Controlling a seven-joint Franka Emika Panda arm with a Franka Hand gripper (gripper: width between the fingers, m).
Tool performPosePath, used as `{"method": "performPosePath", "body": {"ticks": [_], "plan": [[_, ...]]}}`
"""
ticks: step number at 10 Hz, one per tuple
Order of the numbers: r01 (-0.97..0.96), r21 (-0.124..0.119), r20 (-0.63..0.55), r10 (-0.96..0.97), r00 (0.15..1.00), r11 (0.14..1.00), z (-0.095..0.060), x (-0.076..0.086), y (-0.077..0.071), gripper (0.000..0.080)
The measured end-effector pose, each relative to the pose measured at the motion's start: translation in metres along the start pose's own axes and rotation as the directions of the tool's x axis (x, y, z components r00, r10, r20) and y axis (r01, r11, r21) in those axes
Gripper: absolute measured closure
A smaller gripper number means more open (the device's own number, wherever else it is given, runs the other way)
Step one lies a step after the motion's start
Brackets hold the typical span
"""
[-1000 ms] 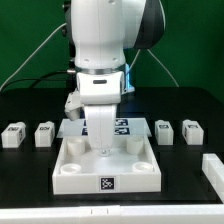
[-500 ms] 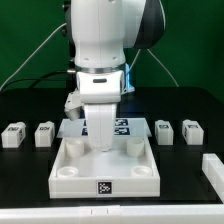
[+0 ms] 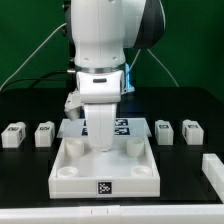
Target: Assemble one leg
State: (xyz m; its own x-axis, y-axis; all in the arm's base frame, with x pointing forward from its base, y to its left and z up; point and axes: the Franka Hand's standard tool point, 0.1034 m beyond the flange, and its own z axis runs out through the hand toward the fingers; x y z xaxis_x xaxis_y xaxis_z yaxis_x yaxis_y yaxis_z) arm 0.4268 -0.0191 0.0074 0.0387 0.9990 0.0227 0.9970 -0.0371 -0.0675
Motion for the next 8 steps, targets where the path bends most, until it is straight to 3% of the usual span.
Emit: {"method": "performPosePath", "body": {"ticks": [1, 3, 8], "plan": [[-0.005, -0.002, 0.0, 0.005, 1.0, 1.0, -0.001, 0.001, 0.002, 0.0739], [-0.025, -0.016, -0.005, 0.025, 1.0, 1.0, -0.005, 0.015, 0.02, 0.0739], [-0.01, -0.056, -0.044, 0.007, 0.999, 0.998, -0.007, 0.074, 0.059, 0.0742]]}}
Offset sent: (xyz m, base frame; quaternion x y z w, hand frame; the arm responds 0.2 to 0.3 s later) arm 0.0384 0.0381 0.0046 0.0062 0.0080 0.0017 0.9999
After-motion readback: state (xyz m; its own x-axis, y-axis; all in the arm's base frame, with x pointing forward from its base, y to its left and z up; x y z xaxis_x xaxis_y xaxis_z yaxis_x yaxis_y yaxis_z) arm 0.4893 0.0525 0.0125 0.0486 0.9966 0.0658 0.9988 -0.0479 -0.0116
